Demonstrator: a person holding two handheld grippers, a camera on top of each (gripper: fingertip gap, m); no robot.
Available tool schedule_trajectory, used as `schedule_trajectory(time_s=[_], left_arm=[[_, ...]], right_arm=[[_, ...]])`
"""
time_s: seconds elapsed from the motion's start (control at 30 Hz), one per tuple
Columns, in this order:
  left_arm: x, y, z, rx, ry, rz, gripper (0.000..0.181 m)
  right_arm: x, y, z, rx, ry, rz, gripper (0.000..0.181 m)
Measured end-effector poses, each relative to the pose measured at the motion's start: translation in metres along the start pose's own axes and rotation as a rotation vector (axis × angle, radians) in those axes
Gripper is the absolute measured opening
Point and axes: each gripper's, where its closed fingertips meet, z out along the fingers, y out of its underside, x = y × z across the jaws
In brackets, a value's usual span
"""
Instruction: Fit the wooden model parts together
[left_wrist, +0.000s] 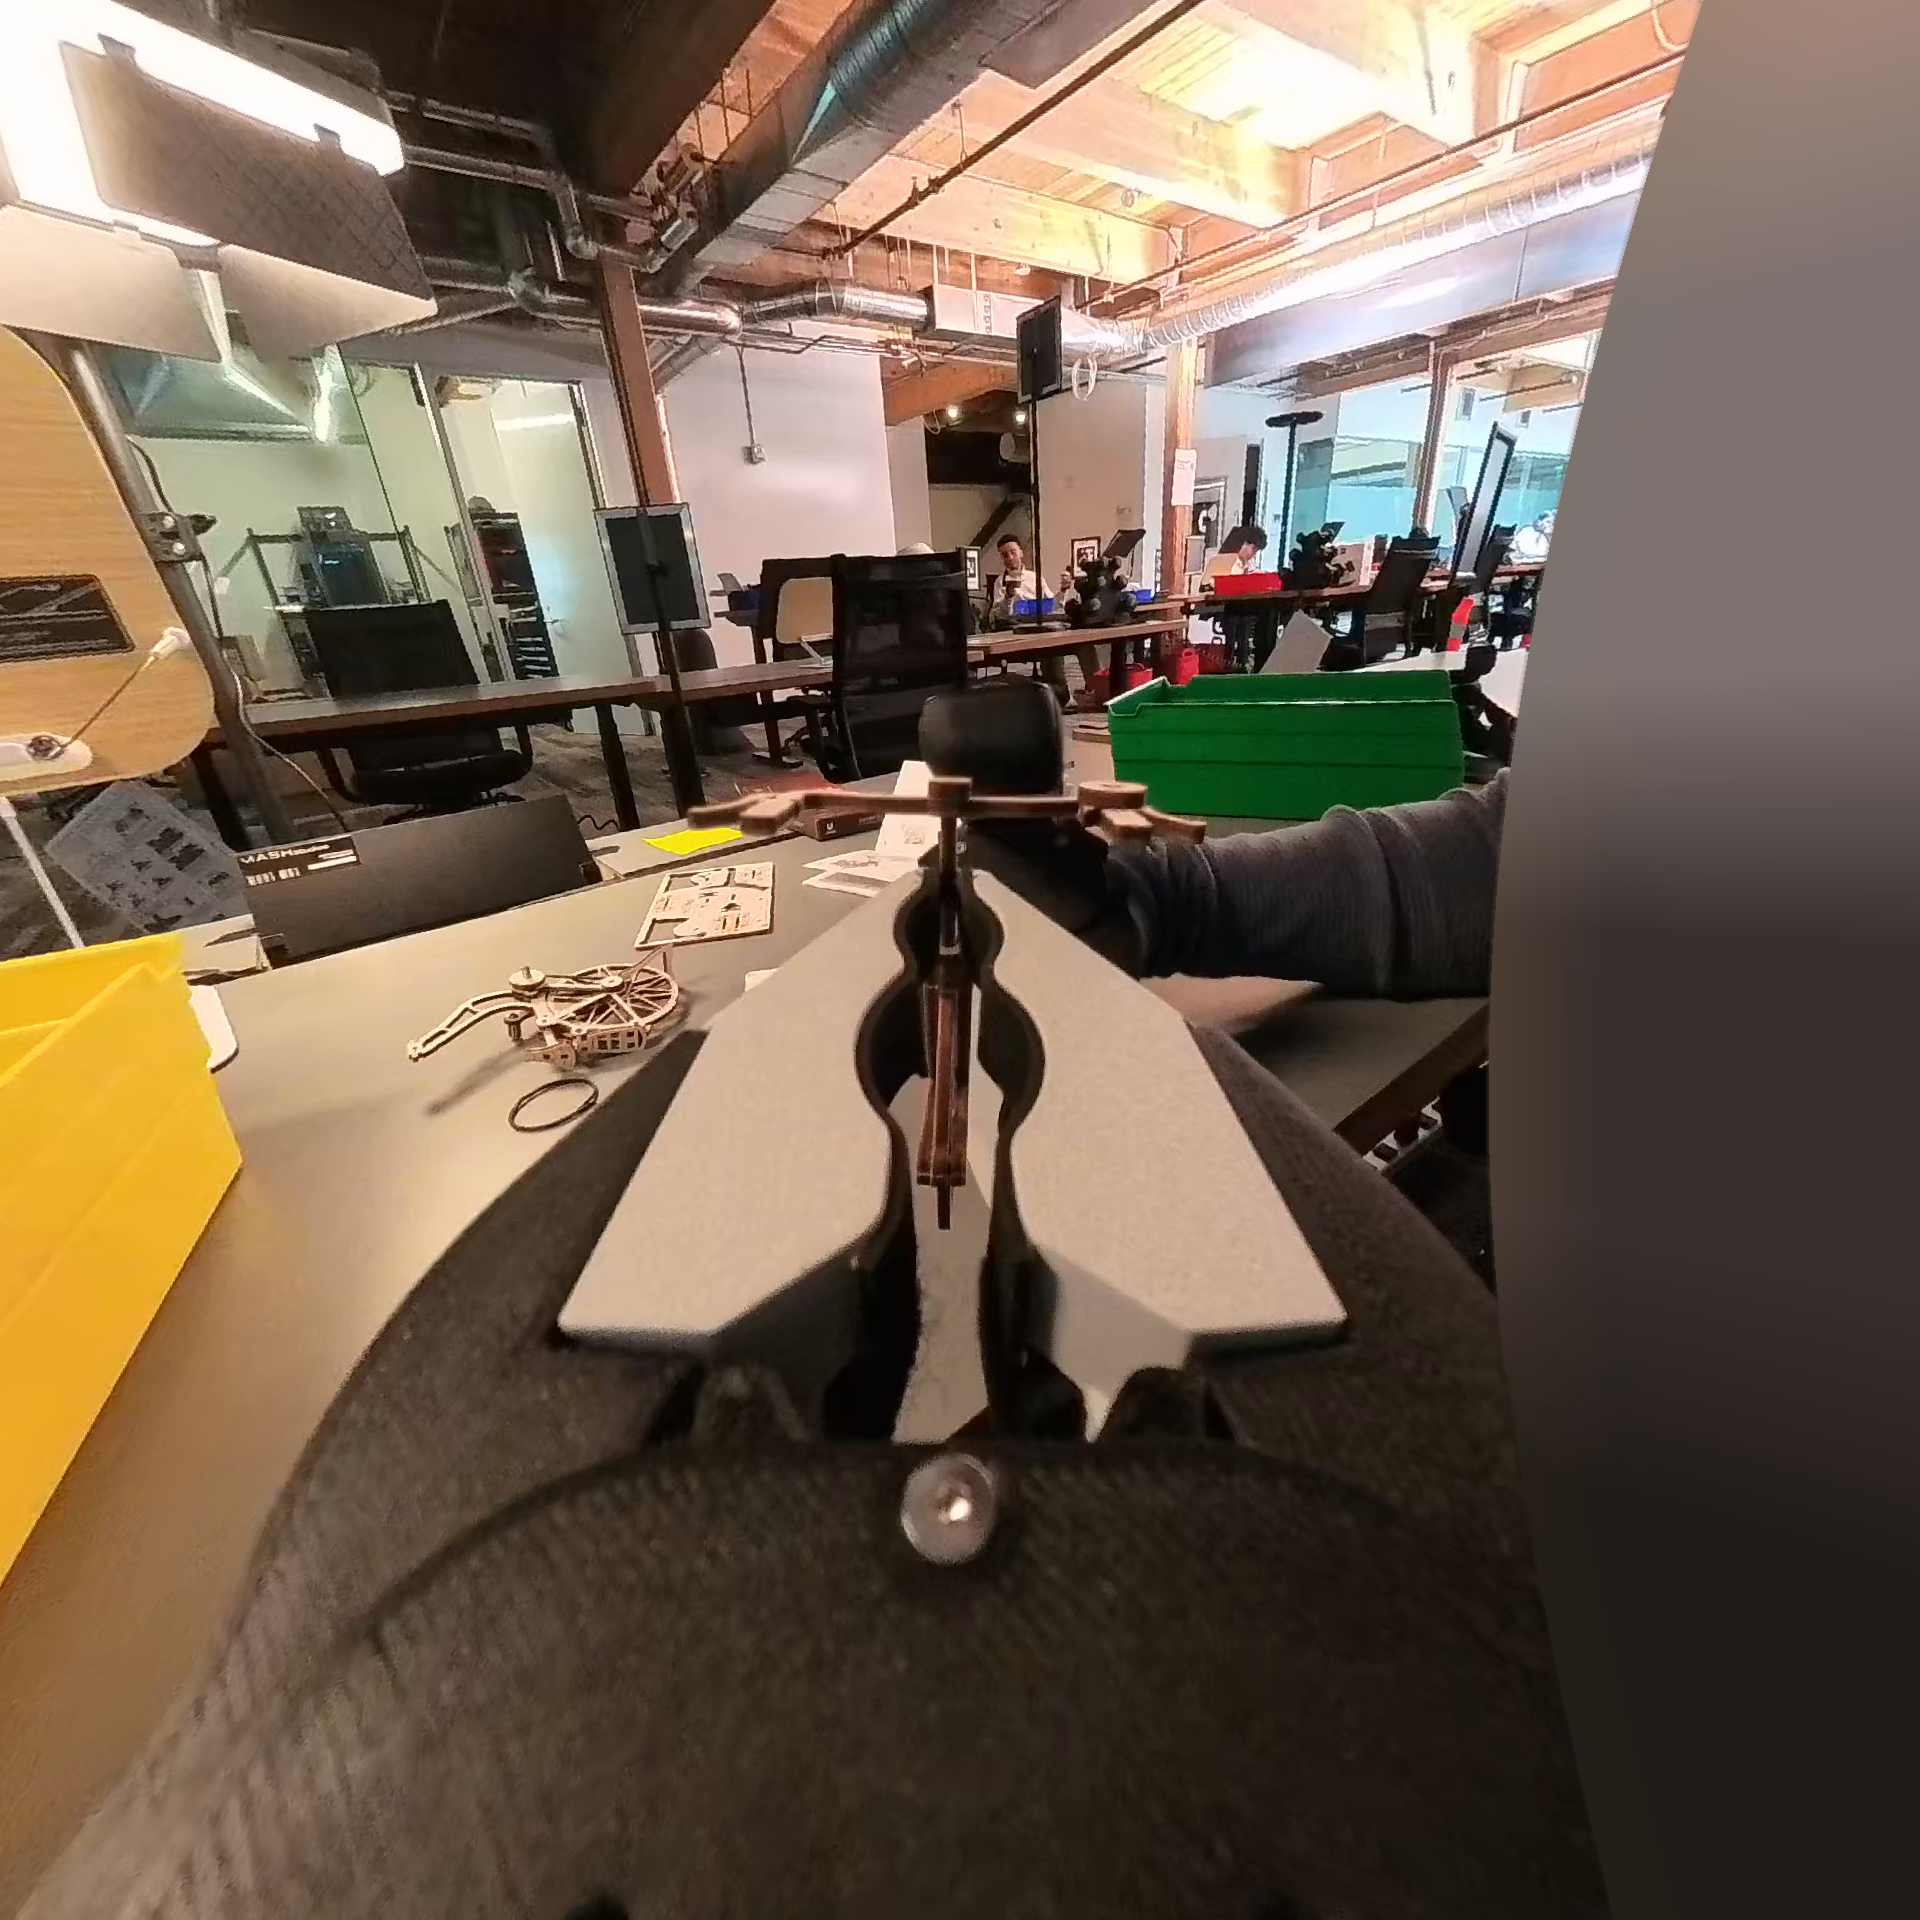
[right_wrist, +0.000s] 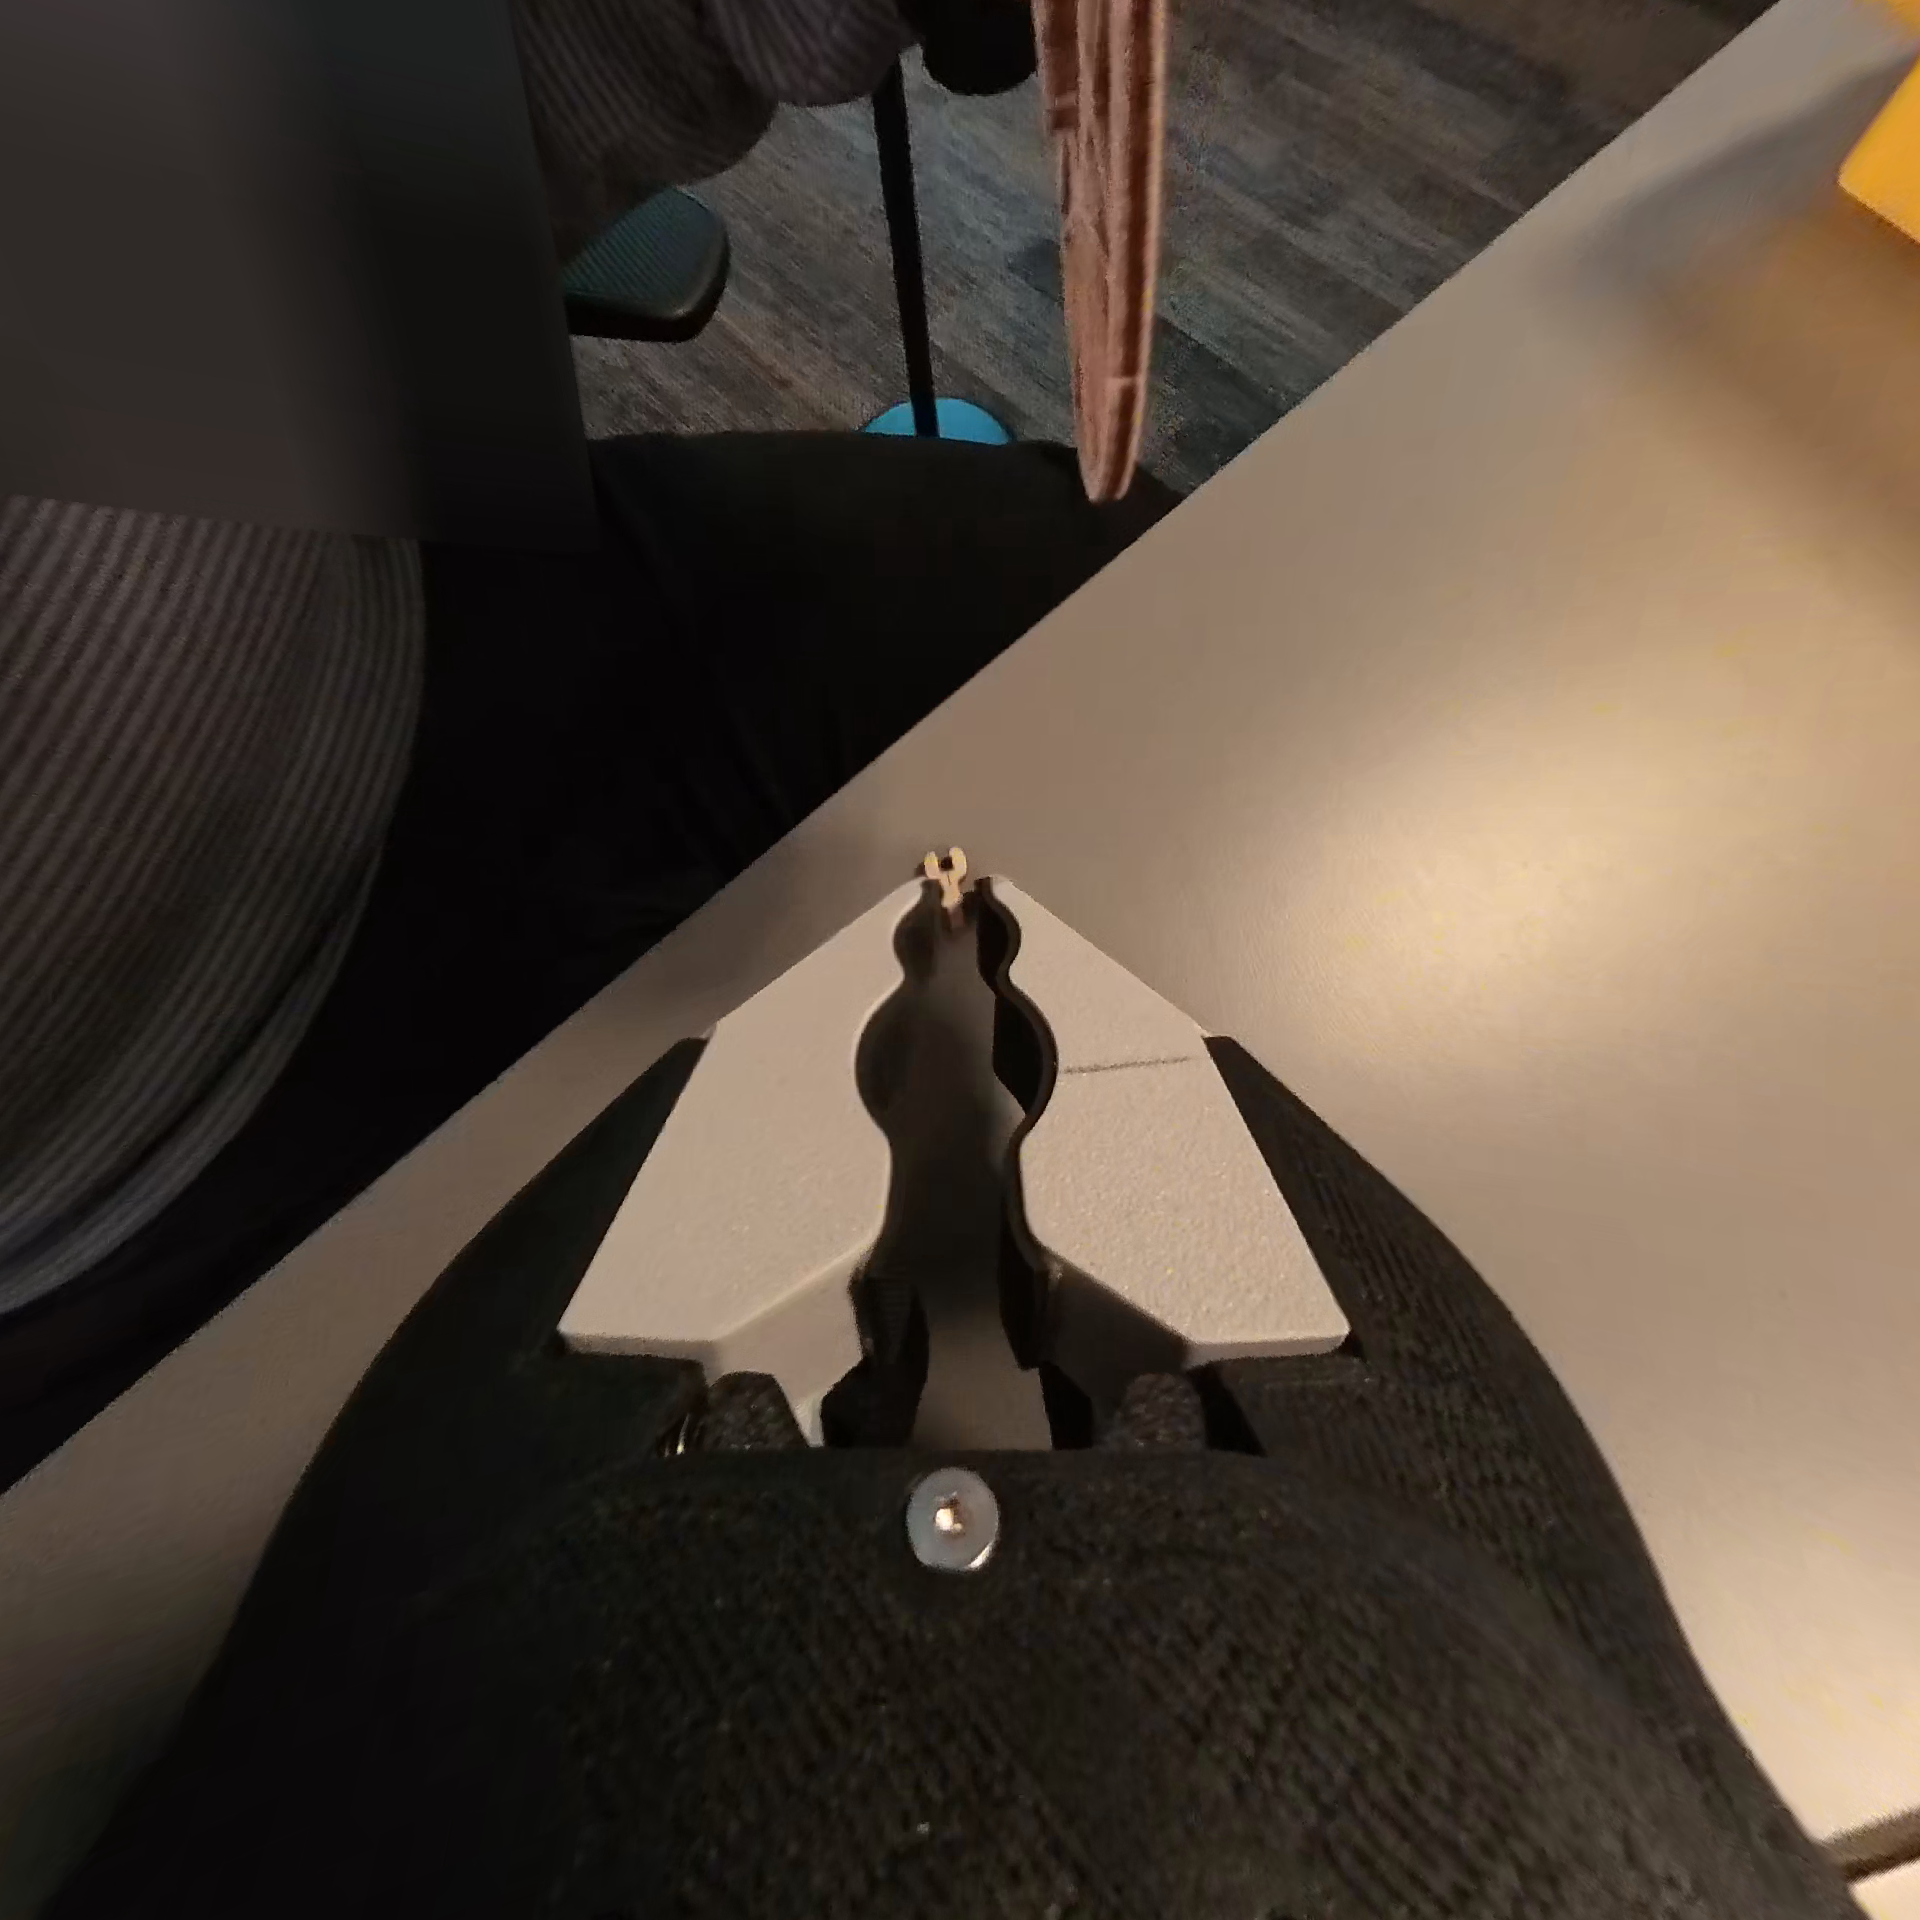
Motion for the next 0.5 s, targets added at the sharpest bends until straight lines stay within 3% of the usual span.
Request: schedule_trajectory(time_s=[0.33,0.4,0.5], left_arm=[[-0.003,0.003,0.004,0.013,-0.030,0.034,0.002],[-0.004,0.002,0.010,0.024,-0.031,0.085,0.002],[-0.007,0.001,0.028,0.036,-0.040,0.207,0.001]], right_arm=[[0.009,0.000,-0.006,-0.003,0.103,0.008,0.001],[0.017,-0.010,-0.028,0.039,0.179,-0.003,0.001],[0.029,-0.036,-0.086,0.104,0.368,-0.064,0.001]])
